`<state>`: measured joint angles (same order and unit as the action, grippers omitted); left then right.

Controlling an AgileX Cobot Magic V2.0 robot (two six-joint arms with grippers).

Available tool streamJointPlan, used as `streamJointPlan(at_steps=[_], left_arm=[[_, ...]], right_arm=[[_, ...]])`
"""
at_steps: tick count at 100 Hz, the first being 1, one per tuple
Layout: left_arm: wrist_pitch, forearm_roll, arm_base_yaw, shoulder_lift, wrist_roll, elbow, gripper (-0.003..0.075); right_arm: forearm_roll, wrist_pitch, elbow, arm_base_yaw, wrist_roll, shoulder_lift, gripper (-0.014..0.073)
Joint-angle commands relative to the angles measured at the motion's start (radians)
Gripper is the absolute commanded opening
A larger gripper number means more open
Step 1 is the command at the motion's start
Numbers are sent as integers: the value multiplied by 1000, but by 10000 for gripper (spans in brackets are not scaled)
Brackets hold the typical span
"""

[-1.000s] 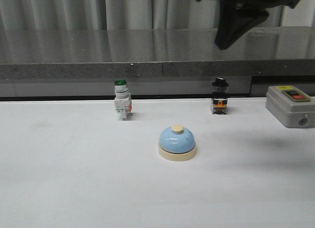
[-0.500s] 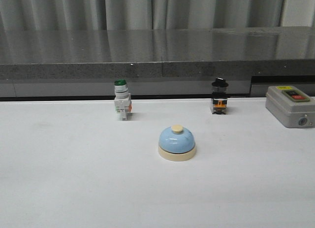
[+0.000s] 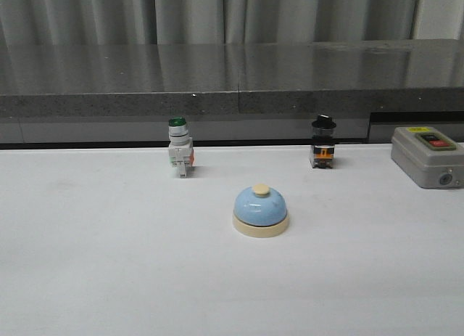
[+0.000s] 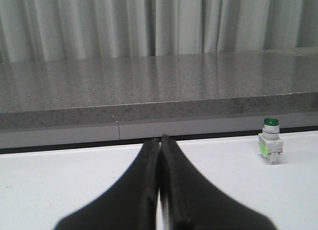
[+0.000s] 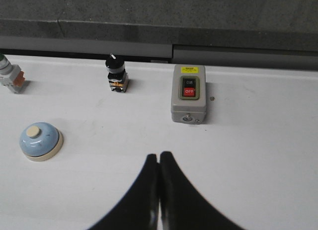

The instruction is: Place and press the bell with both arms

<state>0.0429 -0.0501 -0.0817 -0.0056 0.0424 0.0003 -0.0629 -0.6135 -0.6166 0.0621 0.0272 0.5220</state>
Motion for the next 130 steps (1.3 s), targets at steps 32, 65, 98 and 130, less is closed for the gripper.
streamJointPlan(at_steps=[32,65,98,130], left_arm=[[-80,-1,2,-29,-7,43,-20],[-80,-1,2,-29,-7,43,-20],[-80,-1,2,-29,-7,43,-20],[-80,-1,2,-29,-7,43,-20]], right_arm=[[1,76,-2,-6,8,-79,-60],[1,76,-2,-6,8,-79,-60],[39,280,118,-6,8,-139,-60],[39,500,373,-6,8,-384,-60]])
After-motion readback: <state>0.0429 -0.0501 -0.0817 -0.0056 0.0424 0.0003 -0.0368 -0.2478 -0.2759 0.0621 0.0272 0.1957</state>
